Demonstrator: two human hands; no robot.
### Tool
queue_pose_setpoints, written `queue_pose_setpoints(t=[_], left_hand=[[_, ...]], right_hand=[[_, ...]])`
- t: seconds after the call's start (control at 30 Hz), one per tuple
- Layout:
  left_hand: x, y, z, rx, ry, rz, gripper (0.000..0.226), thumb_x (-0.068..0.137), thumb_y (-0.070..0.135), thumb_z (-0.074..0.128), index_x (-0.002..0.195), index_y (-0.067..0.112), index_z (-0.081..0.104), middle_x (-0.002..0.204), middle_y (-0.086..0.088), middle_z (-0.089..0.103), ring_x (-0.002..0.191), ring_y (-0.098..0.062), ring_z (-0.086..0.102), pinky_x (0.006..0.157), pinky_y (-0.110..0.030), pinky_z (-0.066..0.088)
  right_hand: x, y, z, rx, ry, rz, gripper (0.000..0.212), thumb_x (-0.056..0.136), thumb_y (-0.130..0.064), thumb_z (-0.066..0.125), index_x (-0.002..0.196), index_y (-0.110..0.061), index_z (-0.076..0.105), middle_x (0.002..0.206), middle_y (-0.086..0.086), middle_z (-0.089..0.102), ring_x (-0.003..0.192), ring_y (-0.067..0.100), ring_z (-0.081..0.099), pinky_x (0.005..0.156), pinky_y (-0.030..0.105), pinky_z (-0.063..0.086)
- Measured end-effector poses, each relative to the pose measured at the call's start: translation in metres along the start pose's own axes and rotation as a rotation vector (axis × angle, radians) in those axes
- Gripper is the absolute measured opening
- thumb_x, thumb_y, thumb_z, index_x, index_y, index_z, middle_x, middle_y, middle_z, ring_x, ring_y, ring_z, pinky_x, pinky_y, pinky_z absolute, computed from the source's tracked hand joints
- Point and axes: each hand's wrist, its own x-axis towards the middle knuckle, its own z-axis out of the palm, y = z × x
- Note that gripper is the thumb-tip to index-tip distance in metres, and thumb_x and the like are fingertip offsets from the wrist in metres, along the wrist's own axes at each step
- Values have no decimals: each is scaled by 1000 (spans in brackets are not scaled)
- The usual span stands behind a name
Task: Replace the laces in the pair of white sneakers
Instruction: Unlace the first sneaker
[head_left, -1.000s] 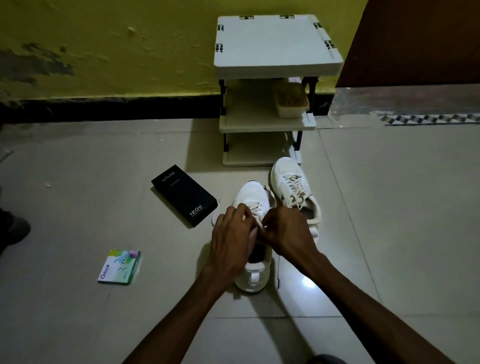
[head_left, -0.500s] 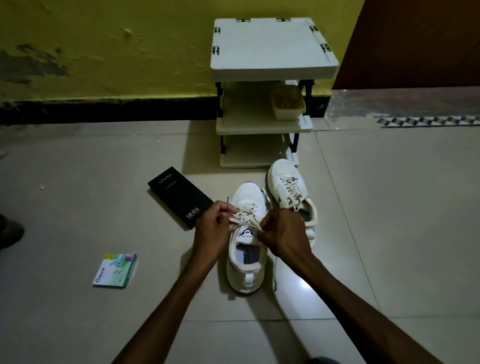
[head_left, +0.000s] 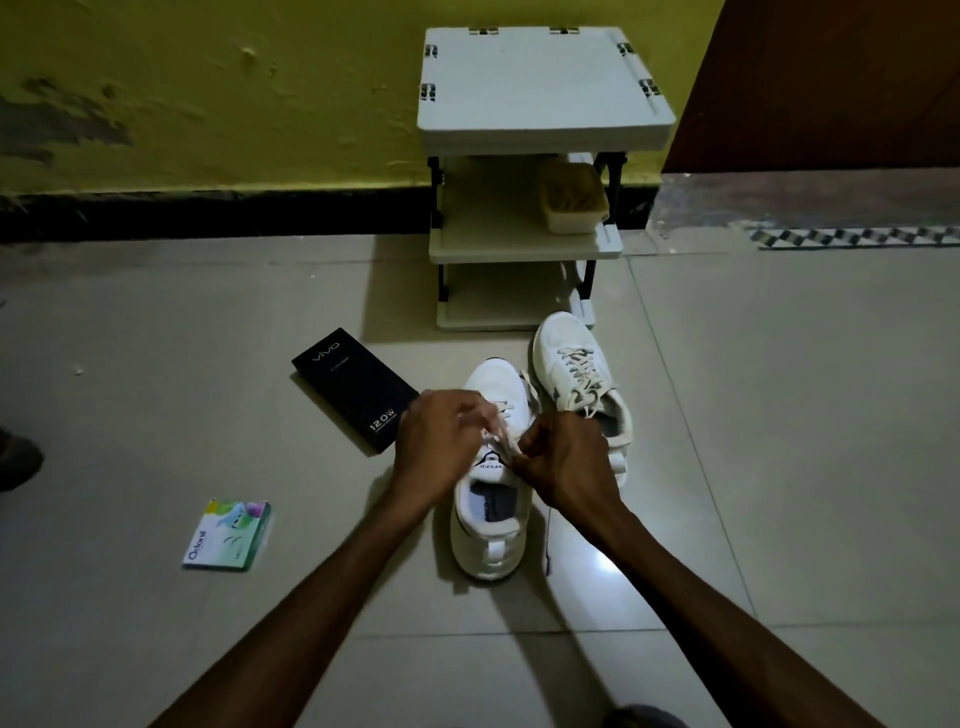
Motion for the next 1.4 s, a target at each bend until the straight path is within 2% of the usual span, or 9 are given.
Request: queue_pose_setpoints(t=[0.17,0.23,0.33,0.43,0.6,0.7,0.83,1.0,1.4], left_hand=[[15,-5,-27,-1343,206,-523,34,97,7,45,64,15,51,48,5,49,51,-11,47,70,-32,43],[16,-10,-35,-1143,-30,-520,39,99,28,50,63,13,50,44,4,36,40,-11,35,55,-30,39],[10,-7,-42,-242,-432,-305,53,91,56,54,64,14,71,47,6,39,43,-12,33,46,-24,31],[5,1,-40,262,-508,-25,42,90,54,57,62,27,74,69,2,70,69,-16,63,70,-29,48],[2,21,-41,-648,-121,93,33,91,33,52,67,12,59,94,0,62,90,-11,60,83,-25,47],[3,24,-42,-1276,-158,-168,35,98,34,43,73,10,52,76,-3,58,61,-10,56,64,-24,52],[5,3,-35,-349,-88,-26,39,100,34,51,66,17,60,54,8,47,46,-5,38,51,-24,32],[-11,-5,-16,507,-248,209,33,88,42,66,99,11,71,90,-5,54,91,-25,59,68,-29,36],[-7,-10,9,412,-215,269,21,86,38,67,87,17,70,91,-1,60,89,-24,61,69,-30,44]], right_hand=[[0,0,0,-5,-13,21,27,69,-24,79,57,-24,55,60,-2,65,58,18,63,62,38,56],[1,0,0,23,-31,41,25,70,-22,79,57,-20,57,59,1,65,55,21,63,59,40,57],[1,1,0,36,-23,43,22,70,-22,78,59,-17,60,57,3,65,53,22,63,57,42,57],[0,-2,0,-9,-10,14,22,70,-24,79,58,-18,61,60,3,66,57,18,63,60,39,56],[-1,-1,0,9,9,25,23,70,-23,79,59,-18,59,59,0,65,60,17,63,61,37,55],[-2,-1,-1,13,6,41,20,69,-21,79,60,-16,62,58,2,65,57,17,63,60,37,55],[-1,0,-2,39,-13,47,21,70,-17,79,60,-8,62,57,8,66,52,22,64,56,42,56],[0,-2,-2,12,-23,53,21,72,-17,77,59,-11,61,56,7,65,52,20,64,56,42,57],[-2,-1,1,-28,-21,54,20,77,-30,76,67,-19,62,65,1,68,61,15,65,66,33,57]])
